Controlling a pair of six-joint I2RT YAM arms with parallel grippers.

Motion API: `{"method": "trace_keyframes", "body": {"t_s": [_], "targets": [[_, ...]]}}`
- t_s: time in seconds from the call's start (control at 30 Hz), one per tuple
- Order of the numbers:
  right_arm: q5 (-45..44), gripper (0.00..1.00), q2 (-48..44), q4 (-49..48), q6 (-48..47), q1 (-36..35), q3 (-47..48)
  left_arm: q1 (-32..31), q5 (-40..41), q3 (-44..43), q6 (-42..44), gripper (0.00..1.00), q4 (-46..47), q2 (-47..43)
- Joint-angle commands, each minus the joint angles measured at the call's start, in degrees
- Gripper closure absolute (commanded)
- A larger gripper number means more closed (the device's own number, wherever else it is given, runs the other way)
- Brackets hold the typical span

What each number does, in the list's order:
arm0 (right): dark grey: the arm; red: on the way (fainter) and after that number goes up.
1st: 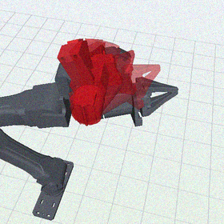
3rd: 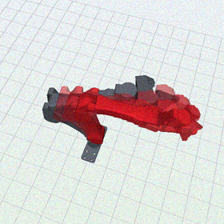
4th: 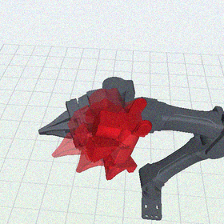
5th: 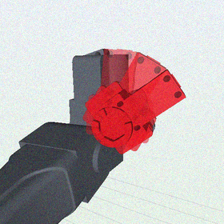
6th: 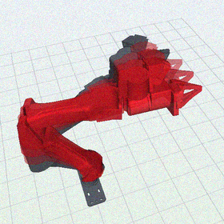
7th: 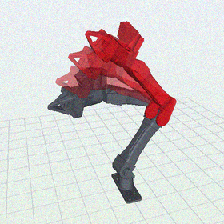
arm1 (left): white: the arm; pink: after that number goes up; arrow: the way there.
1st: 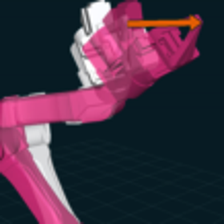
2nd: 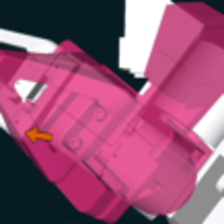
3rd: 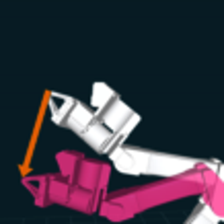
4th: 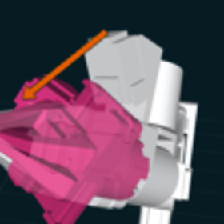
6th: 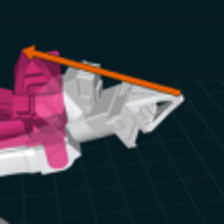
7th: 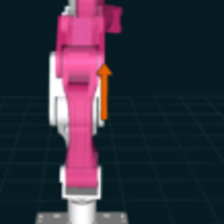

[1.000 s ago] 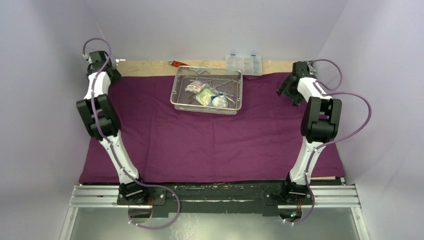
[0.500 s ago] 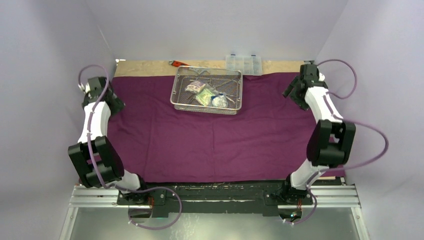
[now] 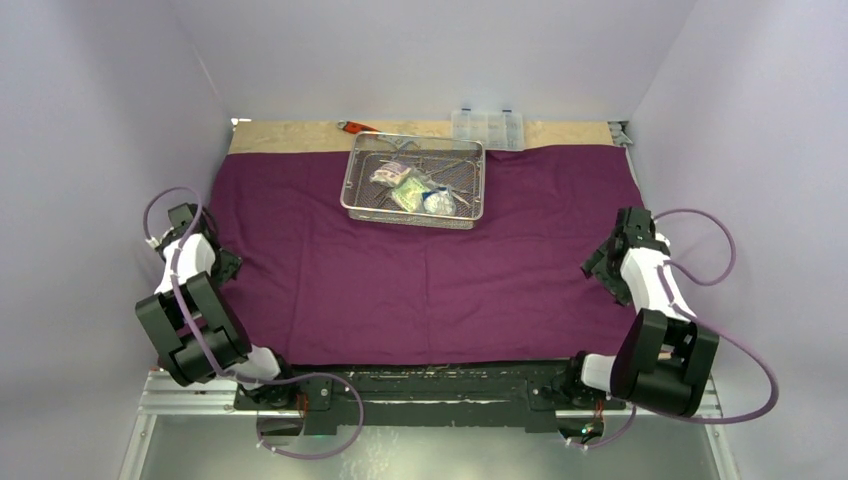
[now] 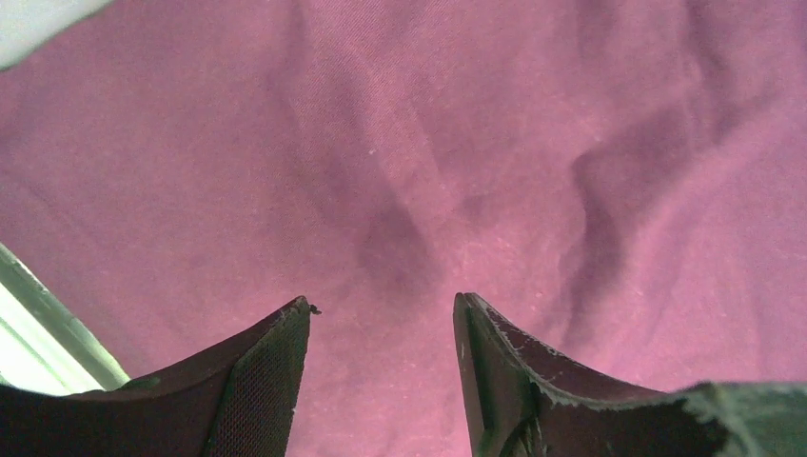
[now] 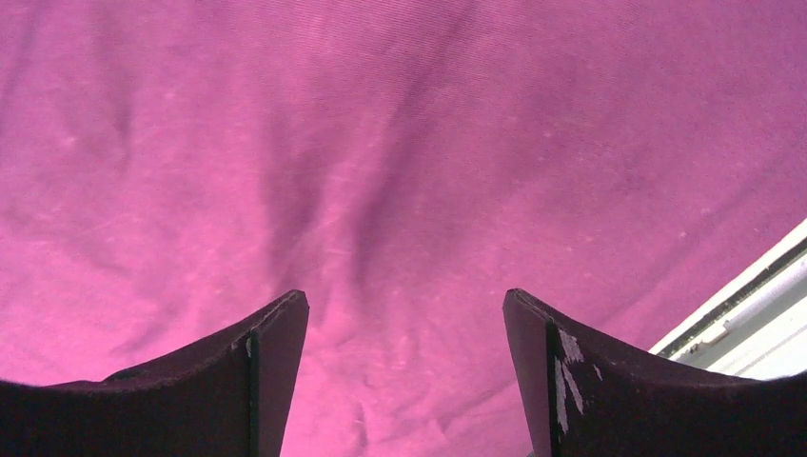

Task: Open and lay out the surgical kit
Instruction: Smooth out the surgical kit at the center of the board.

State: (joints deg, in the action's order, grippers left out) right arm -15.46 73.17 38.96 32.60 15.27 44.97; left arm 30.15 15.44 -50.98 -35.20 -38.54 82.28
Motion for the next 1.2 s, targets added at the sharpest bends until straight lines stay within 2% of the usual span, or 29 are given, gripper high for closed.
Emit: {"method": "trace_keyframes", "body": {"t_s": [0.0, 0.27, 0.47, 0.67, 0.83, 1.0, 1.17], "targets": [[1.2, 0.21, 0.1, -1.8, 1.4, 2.9, -1.5, 1.6, 0.2, 3.3, -4.7, 0.44, 5.2, 1.8], [4.2, 0.23, 5.9, -3.6, 6.8, 8.1, -5.1, 3.0, 2.3, 6.2, -9.2, 0.44, 9.2, 6.5], [3.2, 0.24, 10.4, -1.7, 8.6, 16.1, -5.9, 6.7, 6.9, 5.5, -13.1, 0.44, 4.7, 10.7], [-0.3, 0.25, 12.7, 0.3, 12.0, 17.8, -5.3, 10.0, 11.6, 4.5, -15.4, 0.44, 1.8, 12.7], [-0.2, 0.25, 11.3, 2.5, 14.8, 17.8, -5.3, 11.1, 15.2, 0.9, -16.2, 0.44, -0.5, 14.0], [-1.7, 0.26, 6.0, 6.0, 18.3, 17.8, -5.4, 11.4, 15.2, -1.5, -16.5, 0.44, -2.1, 13.3], [-5.0, 0.26, 2.2, 8.2, 18.3, 17.7, 1.7, 10.9, 12.0, -4.4, -14.7, 0.44, -2.7, 8.9]]}}
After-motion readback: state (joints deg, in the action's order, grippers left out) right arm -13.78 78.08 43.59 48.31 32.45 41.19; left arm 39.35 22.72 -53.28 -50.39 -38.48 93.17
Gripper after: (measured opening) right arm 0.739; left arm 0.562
